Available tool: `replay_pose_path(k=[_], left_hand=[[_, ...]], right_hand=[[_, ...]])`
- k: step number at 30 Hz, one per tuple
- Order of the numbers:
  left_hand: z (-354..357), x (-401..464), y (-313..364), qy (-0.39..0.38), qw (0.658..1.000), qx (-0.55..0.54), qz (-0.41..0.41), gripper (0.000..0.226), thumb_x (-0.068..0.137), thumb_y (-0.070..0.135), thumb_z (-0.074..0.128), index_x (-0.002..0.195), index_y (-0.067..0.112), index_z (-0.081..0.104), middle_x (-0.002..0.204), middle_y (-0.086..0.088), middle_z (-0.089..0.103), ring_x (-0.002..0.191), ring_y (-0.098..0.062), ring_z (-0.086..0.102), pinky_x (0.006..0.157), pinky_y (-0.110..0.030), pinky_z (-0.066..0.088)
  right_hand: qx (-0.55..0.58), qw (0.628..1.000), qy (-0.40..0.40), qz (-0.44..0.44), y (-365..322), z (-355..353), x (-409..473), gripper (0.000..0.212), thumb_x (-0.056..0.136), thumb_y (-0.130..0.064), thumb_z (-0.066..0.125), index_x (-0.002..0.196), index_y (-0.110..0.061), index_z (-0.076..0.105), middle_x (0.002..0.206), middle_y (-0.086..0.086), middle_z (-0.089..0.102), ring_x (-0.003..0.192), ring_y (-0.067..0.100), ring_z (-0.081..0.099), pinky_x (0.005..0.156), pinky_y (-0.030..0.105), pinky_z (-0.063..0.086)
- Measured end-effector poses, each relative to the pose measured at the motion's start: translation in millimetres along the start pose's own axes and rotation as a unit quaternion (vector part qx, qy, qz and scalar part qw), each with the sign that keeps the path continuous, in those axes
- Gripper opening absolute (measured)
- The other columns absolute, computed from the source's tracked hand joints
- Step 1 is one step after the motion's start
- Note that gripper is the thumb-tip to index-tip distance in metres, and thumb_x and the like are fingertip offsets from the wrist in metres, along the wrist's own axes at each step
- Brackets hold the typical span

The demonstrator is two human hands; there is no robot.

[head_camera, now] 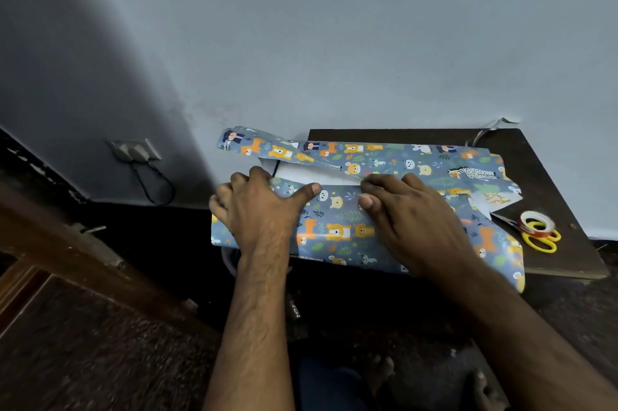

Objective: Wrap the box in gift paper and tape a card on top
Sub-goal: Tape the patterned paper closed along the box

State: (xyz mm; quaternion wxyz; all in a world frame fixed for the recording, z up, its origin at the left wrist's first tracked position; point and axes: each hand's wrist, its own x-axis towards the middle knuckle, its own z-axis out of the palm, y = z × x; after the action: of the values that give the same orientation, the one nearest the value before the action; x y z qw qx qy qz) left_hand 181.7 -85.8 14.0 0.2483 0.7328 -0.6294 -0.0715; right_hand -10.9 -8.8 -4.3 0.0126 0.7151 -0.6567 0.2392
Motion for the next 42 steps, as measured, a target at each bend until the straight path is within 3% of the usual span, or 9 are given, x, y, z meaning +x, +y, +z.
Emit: replay_pose_path(k=[7,12,16,21,26,30,33,38,42], left_hand=[[-11,5,-1,0.007,0.994,-0.071,0.086,0.039,0.068,0.054,0.086,0.081,0.025,0.063,0.078,0.012,0.053,0.107,-0.023,0.051,0.106,-0.037,0.02],[-25,3,3,0.01,0.988,-0.09,0.128,0.041,0.07,0.051,0.085,0.073,0.022,0.056,0.065,0.009,0.055,0.089,-0.024,0.056,0.079,-0.032,0.02],[-53,3,6,-0.091,0.988,-0.02,0.125,0.033,0.069,0.048,0.089,0.067,0.025,0.065,0.067,0.012,0.064,0.094,-0.015,0.059,0.08,-0.032,0.017],[-90,-7,10,-0.215,0.965,0.046,0.139,0.024,0.068,0.036,0.092,0.071,0.023,0.073,0.063,0.013,0.066,0.079,-0.001,0.053,0.086,-0.03,0.019],[-121,-16,9,-0.277,0.947,0.044,0.157,0.02,0.065,0.034,0.094,0.067,0.028,0.075,0.046,0.02,0.055,0.071,-0.009,0.047,0.073,-0.029,0.029],[-116,-13,8,-0.258,0.945,0.003,0.201,0.022,0.069,0.029,0.092,0.07,0.034,0.07,0.084,0.013,0.073,0.09,-0.012,0.064,0.09,-0.033,0.043],[-103,-12,7,-0.228,0.944,-0.048,0.235,0.025,0.085,0.022,0.08,0.07,0.022,0.06,0.099,0.012,0.073,0.096,-0.015,0.066,0.085,-0.029,0.047],[-79,-5,10,-0.122,0.937,-0.043,0.324,0.023,0.095,0.022,0.067,0.081,0.025,0.049,0.078,0.005,0.068,0.082,-0.015,0.057,0.114,-0.038,0.031],[-49,-4,17,-0.065,0.929,-0.044,0.362,0.017,0.1,0.023,0.058,0.089,0.024,0.046,0.068,0.009,0.057,0.076,-0.01,0.052,0.117,-0.038,0.019]], right_hand=[[0.006,0.996,0.087,-0.011,-11,-5,0,0.058,0.107,-0.05,0.021,0.105,-0.026,0.073,0.121,-0.014,0.065,0.107,0.019,0.048,0.084,0.036,0.028],[0.098,0.994,0.043,0.003,-9,-4,-2,0.069,0.105,-0.059,0.009,0.102,-0.029,0.071,0.112,-0.016,0.062,0.129,0.013,0.052,0.113,0.044,0.02],[0.117,0.993,0.019,-0.013,-3,-5,-1,0.066,0.105,-0.057,0.014,0.105,-0.022,0.07,0.114,-0.009,0.062,0.098,0.017,0.063,0.096,0.04,0.038],[0.129,0.991,0.02,-0.003,-1,-8,0,0.058,0.106,-0.051,0.019,0.11,-0.02,0.067,0.115,-0.008,0.061,0.093,0.016,0.061,0.087,0.032,0.032],[0.11,0.994,-0.001,-0.018,2,-11,0,0.066,0.105,-0.055,0.013,0.107,-0.02,0.068,0.118,-0.009,0.063,0.094,0.02,0.065,0.089,0.037,0.038],[0.113,0.993,-0.01,-0.023,4,-13,0,0.067,0.104,-0.057,0.013,0.099,-0.02,0.068,0.106,-0.008,0.067,0.089,0.021,0.066,0.088,0.042,0.045],[0.131,0.991,-0.011,-0.011,4,-20,-1,0.067,0.102,-0.06,0.012,0.094,-0.02,0.065,0.076,-0.007,0.061,0.073,0.021,0.06,0.074,0.037,0.038],[0.15,0.988,-0.027,-0.002,7,-33,-4,0.044,0.103,-0.054,0.02,0.07,-0.031,0.039,0.054,-0.006,0.041,0.055,0.016,0.042,0.058,0.02,0.025],[0.145,0.989,-0.032,-0.01,9,-34,-3,0.044,0.102,-0.055,0.023,0.066,-0.032,0.03,0.05,-0.006,0.035,0.052,0.014,0.035,0.055,0.018,0.024]])
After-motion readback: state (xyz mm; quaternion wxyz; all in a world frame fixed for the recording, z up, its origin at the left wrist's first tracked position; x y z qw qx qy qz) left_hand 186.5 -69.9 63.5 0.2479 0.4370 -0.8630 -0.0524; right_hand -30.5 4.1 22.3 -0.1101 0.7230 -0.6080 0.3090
